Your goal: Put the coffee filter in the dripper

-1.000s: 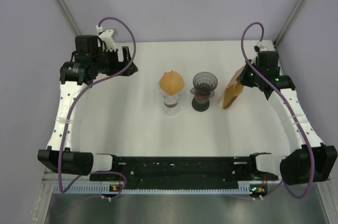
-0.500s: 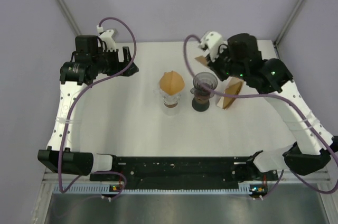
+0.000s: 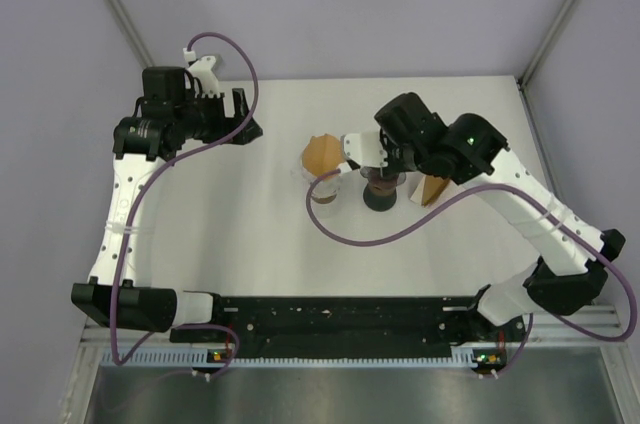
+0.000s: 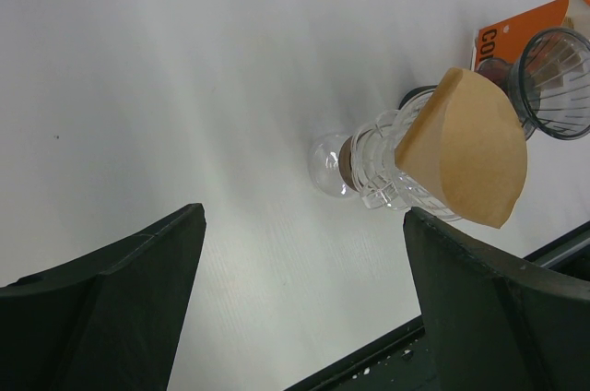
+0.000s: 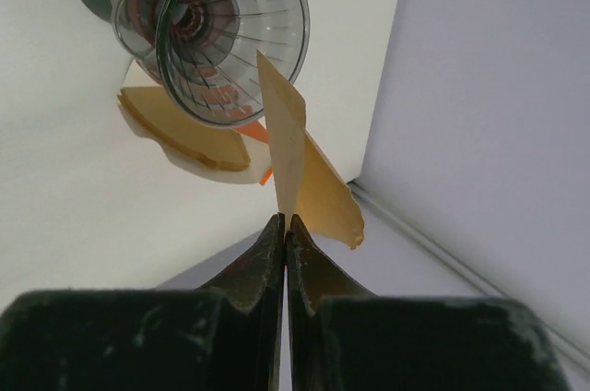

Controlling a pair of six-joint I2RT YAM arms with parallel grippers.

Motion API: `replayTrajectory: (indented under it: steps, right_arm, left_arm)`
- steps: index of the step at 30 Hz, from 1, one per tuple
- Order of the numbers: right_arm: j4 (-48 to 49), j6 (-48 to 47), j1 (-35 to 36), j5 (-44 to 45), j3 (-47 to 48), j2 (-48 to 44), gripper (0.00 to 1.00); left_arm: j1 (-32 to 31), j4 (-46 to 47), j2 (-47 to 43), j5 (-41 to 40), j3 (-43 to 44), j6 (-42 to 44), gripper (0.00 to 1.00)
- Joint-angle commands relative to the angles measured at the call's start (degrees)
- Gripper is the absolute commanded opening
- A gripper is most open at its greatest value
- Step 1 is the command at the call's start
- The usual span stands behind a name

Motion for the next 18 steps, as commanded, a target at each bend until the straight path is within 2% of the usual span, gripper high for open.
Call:
replayTrajectory:
  steps: [1,18]
  right_arm:
    - [-4.05,-9.79,1.11,0.62,1.01,-0.06,0.0]
    - [3.41,-18.5,1.11,-1.05,-5.58,5.48,0.0]
  left_arm:
    - [0.29,1.0,-0.97,1.3,2.02,1.03,0.94]
    - [0.29,1.09,-1.15,1.56,1.41,1.12,0.94]
